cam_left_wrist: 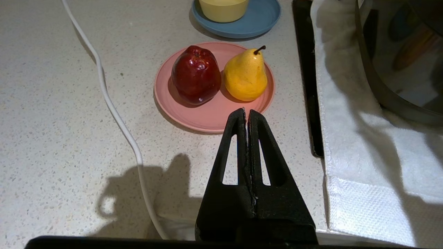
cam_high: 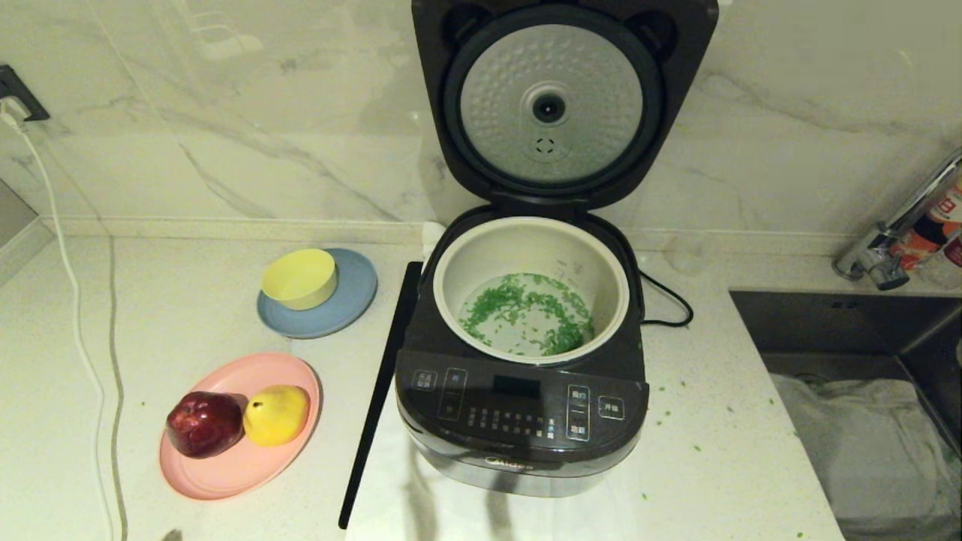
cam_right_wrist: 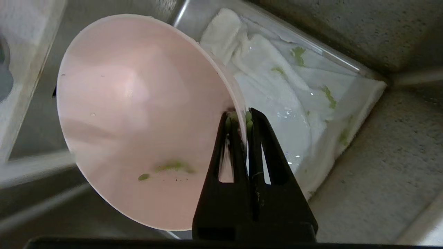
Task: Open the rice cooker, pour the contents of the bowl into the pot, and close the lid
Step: Fill a bowl with water from the tap
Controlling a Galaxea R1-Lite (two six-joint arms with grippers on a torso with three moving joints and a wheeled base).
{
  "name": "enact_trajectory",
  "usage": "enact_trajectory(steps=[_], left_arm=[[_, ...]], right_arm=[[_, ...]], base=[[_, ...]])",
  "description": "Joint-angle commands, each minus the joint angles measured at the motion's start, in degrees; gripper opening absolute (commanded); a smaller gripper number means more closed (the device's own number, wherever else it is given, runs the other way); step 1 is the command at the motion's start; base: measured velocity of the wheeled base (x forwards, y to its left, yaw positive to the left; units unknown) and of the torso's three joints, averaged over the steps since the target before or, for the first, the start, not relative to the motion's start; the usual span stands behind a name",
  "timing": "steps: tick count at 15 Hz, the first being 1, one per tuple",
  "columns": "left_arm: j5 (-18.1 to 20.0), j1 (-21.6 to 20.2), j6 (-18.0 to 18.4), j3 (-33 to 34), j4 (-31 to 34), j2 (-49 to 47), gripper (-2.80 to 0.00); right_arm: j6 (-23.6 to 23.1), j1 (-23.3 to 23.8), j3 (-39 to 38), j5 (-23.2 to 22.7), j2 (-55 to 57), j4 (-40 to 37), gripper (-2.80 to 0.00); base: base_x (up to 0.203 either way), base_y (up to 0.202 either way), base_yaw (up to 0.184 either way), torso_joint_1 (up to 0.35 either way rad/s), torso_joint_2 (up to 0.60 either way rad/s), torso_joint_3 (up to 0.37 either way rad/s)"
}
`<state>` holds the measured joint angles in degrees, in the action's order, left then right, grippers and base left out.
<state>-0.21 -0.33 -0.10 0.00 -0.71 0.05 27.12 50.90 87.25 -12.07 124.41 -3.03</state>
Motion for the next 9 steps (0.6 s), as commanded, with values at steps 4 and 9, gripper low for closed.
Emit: enact_trajectory(steps=[4,9], left_arm=[[0.02,-0.02,-0.08,0.53,-0.08,-0.05,-2.80],[-0.05,-0.02,0.01,0.53,-0.08,-0.05,-2.80]], right_arm=[[0.74,-1.33,1.61,0.65,1.44,-0.04,-2.80],[1.25,-1.92,1.01,0.70,0.51,-0.13,-2.80]], base=[[0.000,0.000,0.000,0.000,0.00,0.000],[0.000,0.000,0.000,0.000,0.00,0.000]])
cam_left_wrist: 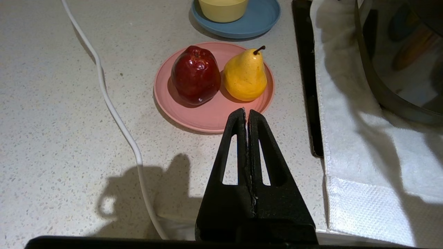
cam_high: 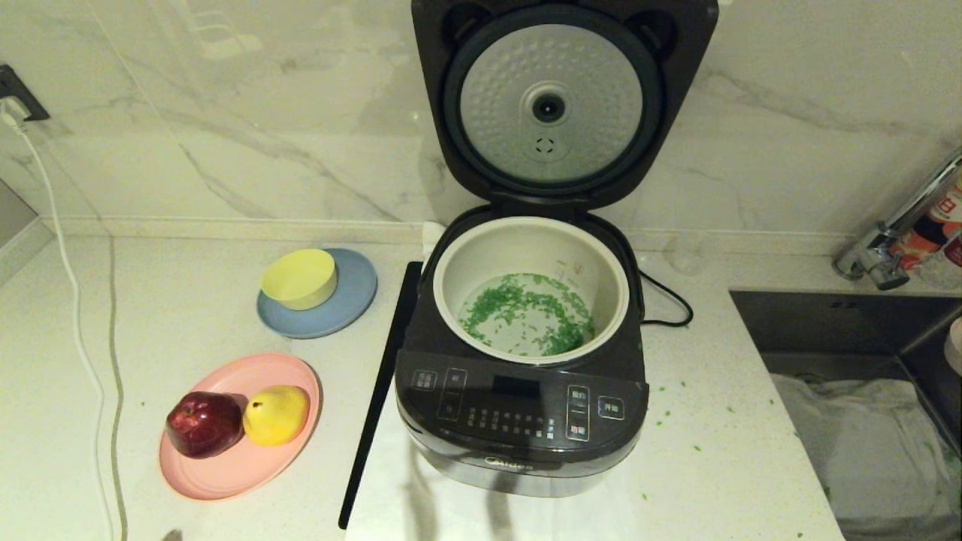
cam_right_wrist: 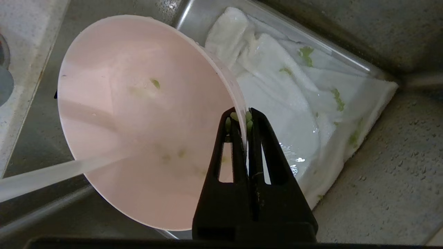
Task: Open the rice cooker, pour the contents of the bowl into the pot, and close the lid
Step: Fill a bowl with water from the tap, then pour the water from the bowl into the rice cooker
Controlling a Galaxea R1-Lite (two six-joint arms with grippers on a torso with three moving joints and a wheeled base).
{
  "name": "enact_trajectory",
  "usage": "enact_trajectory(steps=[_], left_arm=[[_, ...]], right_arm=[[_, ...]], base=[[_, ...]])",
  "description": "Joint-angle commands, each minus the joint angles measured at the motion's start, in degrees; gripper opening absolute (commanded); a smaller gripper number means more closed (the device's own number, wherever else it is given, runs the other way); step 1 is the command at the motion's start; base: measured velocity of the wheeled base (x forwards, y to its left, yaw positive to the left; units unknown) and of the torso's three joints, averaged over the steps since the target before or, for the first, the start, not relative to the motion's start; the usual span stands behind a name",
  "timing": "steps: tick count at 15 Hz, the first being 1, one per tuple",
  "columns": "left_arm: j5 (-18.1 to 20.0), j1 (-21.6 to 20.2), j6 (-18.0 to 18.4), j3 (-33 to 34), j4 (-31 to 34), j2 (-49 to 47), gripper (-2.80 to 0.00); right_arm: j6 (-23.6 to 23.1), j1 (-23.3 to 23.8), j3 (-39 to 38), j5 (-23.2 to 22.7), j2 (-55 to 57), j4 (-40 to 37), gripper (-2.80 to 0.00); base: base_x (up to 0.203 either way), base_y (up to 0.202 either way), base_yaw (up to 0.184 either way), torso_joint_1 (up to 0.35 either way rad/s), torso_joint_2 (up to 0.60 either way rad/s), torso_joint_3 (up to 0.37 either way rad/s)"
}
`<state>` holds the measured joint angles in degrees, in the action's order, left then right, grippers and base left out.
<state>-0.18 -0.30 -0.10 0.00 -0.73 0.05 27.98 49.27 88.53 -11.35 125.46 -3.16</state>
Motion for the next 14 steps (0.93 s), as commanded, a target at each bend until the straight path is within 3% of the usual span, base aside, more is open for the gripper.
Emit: enact_trajectory(steps=[1,8,11,14], left_arm=[[-0.01,-0.05,0.01,0.53,0.03,-0.05,-2.80],[-0.08,-0.05,-0.04,0.53,-0.05,-0.05,-2.80],[-0.08,-0.05,0.01,0.53,-0.06,-0.05,-2.80],[0.01,-0.05,-0.02,0.53,-0.06,-0.05,-2.80]], right_arm=[[0.67,-0.69,-0.83,-0.08,-0.85,-0.19,-2.80],[0.12,-6.31,-14.68,-3.40,-14.80,-0.81,-2.80],[-0.63,-11.82,-20.94,-5.25,-22.74,-2.16,-2.80],[-0.72,-19.61,-22.34,-5.56,-29.82,-8.18,-2.80]], base=[[0.000,0.000,0.000,0.000,0.00,0.000],[0.000,0.000,0.000,0.000,0.00,0.000],[0.000,0.000,0.000,0.000,0.00,0.000],[0.000,0.000,0.000,0.000,0.00,0.000]])
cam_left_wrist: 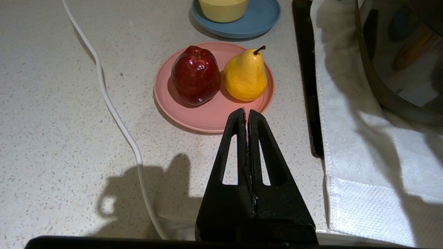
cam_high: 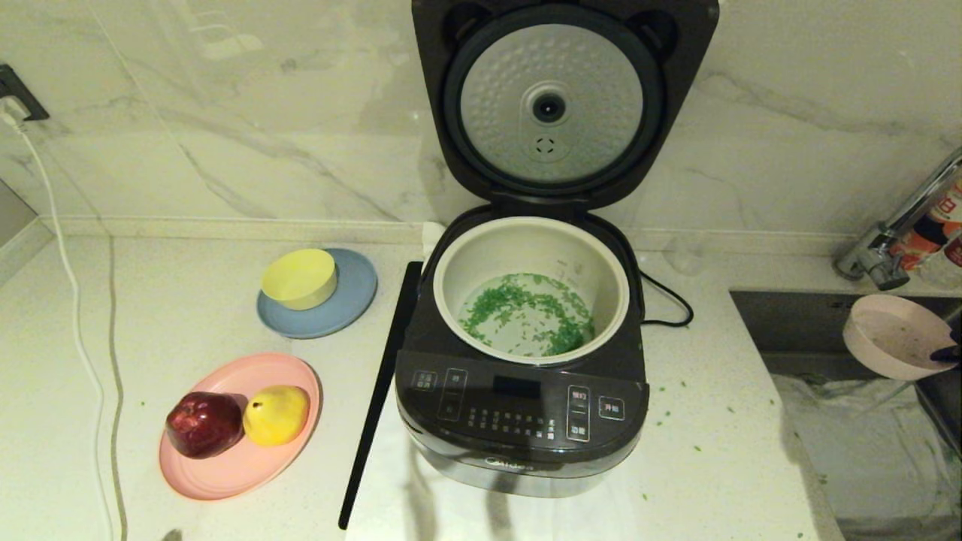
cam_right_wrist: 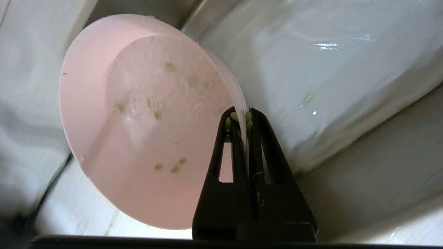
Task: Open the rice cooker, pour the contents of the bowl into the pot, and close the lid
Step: Pour the water from the bowl into the rice cooker
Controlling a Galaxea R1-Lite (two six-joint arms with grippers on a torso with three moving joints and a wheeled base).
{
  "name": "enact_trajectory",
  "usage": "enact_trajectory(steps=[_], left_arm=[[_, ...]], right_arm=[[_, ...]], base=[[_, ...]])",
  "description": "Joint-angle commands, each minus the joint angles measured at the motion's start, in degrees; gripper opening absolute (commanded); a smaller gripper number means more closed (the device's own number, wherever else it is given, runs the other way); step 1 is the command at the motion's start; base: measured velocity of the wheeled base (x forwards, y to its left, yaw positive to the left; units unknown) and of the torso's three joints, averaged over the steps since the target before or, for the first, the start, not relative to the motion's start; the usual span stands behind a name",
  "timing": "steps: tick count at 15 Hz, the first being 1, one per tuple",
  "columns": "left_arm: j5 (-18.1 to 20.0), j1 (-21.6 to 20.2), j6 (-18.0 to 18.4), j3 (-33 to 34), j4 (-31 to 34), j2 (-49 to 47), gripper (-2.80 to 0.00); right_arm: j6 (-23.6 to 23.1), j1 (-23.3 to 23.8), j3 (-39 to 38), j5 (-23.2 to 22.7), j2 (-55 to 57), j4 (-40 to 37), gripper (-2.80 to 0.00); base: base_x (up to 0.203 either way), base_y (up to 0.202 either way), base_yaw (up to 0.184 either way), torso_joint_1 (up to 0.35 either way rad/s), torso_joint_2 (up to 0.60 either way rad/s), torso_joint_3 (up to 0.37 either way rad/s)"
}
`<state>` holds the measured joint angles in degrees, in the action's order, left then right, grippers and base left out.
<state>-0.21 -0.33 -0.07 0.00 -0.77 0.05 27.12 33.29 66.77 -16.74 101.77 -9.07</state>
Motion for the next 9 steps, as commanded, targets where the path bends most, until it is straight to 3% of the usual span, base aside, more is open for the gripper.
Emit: enact_trajectory(steps=[1,5,9], left_arm=[[-0.01,-0.02,-0.06,0.53,0.03,-0.05,-2.80],[0.01,-0.02,-0.10,0.53,-0.02,-0.05,-2.80],[0.03,-0.02,-0.01,0.53,-0.02,-0.05,-2.80]], right_arm=[[0.25,-6.44,-0.27,-0.20,-8.42,-4.40,-2.80],[0.69,-20.08,2.24,1.50,-15.47,-11.27,-2.80],[0.99,-32.64,11.79,6.06,-17.66,-23.28,-2.80]], base=[[0.000,0.000,0.000,0.000,0.00,0.000],[0.000,0.000,0.000,0.000,0.00,0.000],[0.000,0.000,0.000,0.000,0.00,0.000]])
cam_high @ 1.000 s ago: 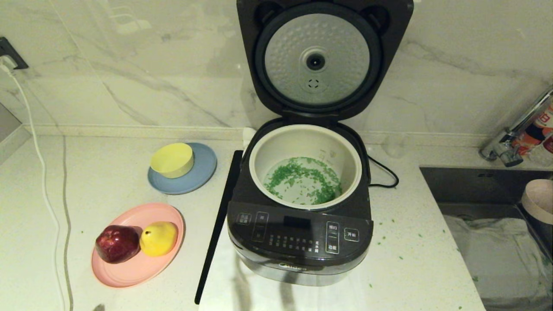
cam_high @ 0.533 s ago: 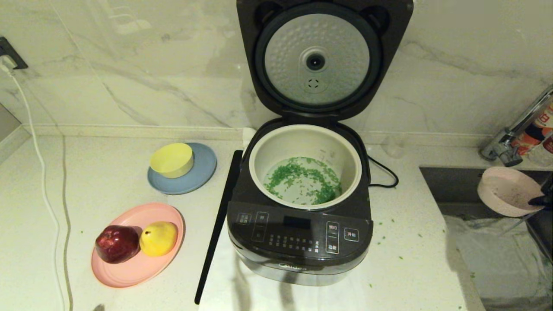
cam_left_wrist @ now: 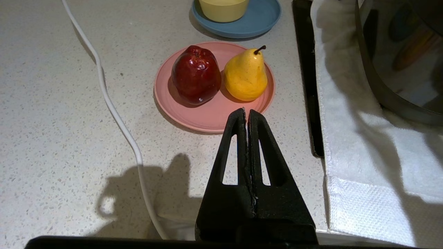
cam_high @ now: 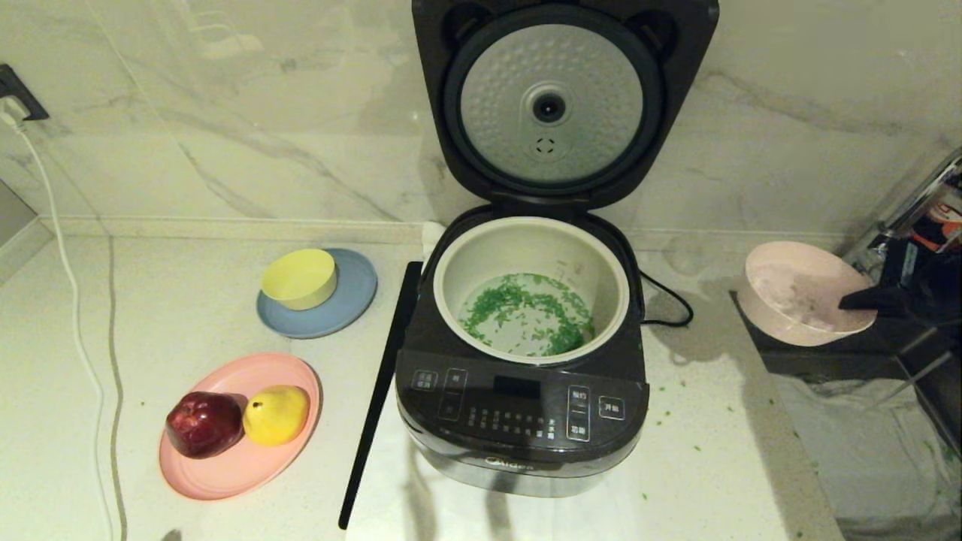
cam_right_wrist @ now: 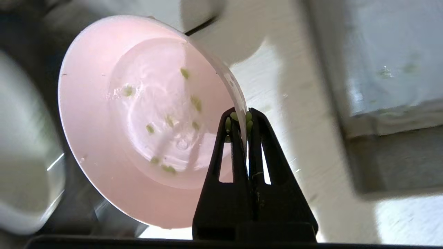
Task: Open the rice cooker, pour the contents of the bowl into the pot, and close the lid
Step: Pour the water from the bowl into the rice cooker
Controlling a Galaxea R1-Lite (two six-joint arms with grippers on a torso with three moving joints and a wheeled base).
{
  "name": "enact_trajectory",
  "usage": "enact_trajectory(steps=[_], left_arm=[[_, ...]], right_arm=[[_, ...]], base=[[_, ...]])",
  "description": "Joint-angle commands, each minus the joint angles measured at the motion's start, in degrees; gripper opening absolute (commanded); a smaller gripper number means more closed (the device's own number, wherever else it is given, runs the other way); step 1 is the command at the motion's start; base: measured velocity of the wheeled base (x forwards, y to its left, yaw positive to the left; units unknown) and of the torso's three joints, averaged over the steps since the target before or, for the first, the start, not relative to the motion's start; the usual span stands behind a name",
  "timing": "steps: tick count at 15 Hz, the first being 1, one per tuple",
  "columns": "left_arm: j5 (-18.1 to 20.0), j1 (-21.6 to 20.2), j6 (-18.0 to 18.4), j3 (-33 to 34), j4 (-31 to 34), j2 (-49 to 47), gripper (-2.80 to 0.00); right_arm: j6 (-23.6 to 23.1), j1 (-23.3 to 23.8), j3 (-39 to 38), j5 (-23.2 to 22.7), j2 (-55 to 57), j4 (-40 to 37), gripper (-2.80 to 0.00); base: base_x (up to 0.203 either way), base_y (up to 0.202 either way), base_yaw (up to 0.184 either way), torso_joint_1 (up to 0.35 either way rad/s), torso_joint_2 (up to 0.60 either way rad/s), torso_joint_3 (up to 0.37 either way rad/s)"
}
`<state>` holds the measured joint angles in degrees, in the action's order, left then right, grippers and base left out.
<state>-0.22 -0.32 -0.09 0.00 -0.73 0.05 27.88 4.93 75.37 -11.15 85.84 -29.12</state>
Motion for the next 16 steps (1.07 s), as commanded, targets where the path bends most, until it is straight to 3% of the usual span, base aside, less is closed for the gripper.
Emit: enact_trajectory(steps=[1,11,16], left_arm=[[-0.04,-0.03,-0.05,0.53,-0.04,-0.05,-2.80],[-0.03,-0.03,-0.04,0.53,-0.03,-0.05,-2.80],[-0.04,-0.03,0.00,0.53,-0.06,-0.05,-2.80]], right_arm=[[0.40,-6.41,4.85,0.87,-1.75,-5.13,-2.80],[0.60,-19.79,15.18,1.37,1.51,-13.60,-2.80],[0.62,-31.14,18.42,7.71,3.43,-13.50,-2.80]], base=[[0.000,0.000,0.000,0.000,0.00,0.000],[0.000,0.000,0.000,0.000,0.00,0.000],[0.000,0.000,0.000,0.000,0.00,0.000]])
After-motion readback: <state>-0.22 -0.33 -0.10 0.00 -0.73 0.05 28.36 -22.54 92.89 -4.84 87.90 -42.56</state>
